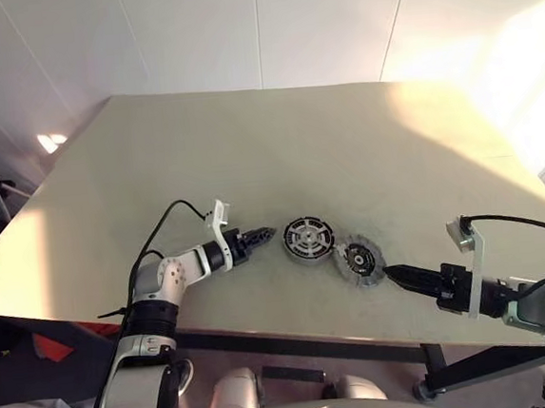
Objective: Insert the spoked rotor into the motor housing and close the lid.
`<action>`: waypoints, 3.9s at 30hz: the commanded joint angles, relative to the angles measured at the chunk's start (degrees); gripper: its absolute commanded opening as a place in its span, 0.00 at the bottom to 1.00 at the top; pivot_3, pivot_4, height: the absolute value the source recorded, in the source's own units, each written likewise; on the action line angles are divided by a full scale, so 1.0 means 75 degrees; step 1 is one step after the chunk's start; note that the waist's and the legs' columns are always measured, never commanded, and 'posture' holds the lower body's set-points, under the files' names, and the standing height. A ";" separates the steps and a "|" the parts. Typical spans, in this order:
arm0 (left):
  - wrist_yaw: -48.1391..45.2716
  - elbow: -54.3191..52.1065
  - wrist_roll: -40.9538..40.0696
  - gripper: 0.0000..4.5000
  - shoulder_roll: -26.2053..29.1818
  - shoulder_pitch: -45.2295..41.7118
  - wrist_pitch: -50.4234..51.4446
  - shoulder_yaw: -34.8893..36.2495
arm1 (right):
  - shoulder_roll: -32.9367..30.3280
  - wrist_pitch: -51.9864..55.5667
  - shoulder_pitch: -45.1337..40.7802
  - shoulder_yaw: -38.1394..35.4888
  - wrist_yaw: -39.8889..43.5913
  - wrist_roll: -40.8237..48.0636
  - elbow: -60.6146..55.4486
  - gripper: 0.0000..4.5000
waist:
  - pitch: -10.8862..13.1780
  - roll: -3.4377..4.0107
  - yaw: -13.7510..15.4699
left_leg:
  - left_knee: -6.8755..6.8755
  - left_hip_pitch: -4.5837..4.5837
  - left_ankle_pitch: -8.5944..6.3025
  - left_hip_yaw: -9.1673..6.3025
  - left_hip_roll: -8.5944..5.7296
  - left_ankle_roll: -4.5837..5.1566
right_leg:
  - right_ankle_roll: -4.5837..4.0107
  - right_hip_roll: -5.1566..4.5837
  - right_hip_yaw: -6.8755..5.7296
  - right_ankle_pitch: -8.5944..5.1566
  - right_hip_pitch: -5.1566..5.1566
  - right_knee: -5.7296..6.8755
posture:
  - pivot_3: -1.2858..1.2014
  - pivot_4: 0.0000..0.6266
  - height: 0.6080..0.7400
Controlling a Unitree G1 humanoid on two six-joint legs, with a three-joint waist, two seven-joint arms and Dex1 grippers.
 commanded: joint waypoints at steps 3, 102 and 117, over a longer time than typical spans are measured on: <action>0.0130 0.0045 0.0178 0.47 0.0137 0.0148 0.0138 -0.0069 | -0.0068 0.0031 0.0175 -0.0025 -0.0365 0.0784 -0.0355 0.48 | -0.0002 -0.0003 -0.0007 | -0.0042 0.0021 0.0003 0.0000 -0.0001 -0.0004 | 0.0007 0.0003 -0.0001 -0.0002 0.0026 -0.0057 | 0.52 0.00 1.00; 0.0104 0.0246 0.0337 0.47 0.0285 0.0001 -0.0009 -0.0327 | 0.0119 -0.3340 -0.1182 0.1364 -0.2755 0.1803 0.0179 0.48 | -0.0047 -0.0022 0.0100 | -0.0140 0.0034 0.0015 0.0002 -0.0013 -0.0026 | 0.0009 0.0002 -0.0003 -0.0003 0.0018 -0.0107 | 0.52 0.00 1.00; 0.0195 0.0315 0.0346 0.47 0.0253 0.0017 -0.0086 -0.0318 | 0.0502 -0.3198 -0.1803 0.2891 -0.3167 0.1961 -0.0802 0.48 | -0.0048 -0.0026 0.0096 | -0.0146 0.0036 0.0027 0.0002 -0.0013 -0.0047 | 0.0009 0.0002 -0.0003 -0.0003 0.0018 -0.0106 | 0.52 0.00 1.00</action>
